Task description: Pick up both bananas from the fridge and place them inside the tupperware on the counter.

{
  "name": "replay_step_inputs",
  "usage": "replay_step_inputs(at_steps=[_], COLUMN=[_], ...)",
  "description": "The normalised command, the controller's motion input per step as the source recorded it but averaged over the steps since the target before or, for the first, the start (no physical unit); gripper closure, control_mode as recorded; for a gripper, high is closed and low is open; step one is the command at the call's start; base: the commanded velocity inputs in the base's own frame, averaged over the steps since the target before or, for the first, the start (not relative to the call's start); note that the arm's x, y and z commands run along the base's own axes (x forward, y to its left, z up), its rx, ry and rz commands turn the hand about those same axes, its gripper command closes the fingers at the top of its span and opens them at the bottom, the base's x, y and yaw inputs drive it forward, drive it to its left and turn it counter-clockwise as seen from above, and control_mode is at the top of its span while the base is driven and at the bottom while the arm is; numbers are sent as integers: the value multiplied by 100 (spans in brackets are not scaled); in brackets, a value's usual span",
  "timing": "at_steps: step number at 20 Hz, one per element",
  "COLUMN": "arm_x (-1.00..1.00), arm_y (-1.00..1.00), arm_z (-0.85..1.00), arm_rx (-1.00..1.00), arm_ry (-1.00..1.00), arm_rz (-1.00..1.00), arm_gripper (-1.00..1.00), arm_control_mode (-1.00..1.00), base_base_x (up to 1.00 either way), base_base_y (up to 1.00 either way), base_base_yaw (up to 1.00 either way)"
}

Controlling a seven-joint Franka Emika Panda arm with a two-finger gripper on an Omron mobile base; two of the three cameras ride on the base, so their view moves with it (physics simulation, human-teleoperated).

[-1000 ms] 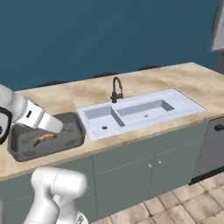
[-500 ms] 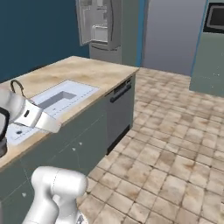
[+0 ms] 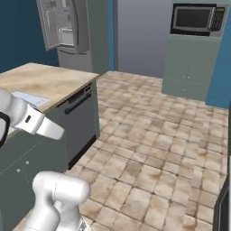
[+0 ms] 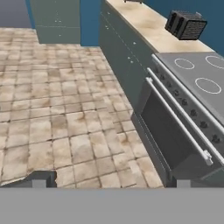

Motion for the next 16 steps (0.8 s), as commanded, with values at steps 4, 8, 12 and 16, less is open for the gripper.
replay_step_inputs(at_steps=[4, 8, 12, 16], arm_x=[0, 0, 0, 0], arm_y=[0, 0, 0, 0], arm_z=[0, 0, 0, 0], arm_rx=[0, 0, 0, 0], arm_ry=[0, 0, 0, 0], arm_rz=[0, 0, 0, 0], arm_gripper=[-100, -100, -100, -100], arm_control_mode=[100, 100, 100, 100], base_base_x=[100, 100, 100, 100], base_base_y=[-56, -41, -43, -45], base_base_yaw=[1, 15, 37, 51])
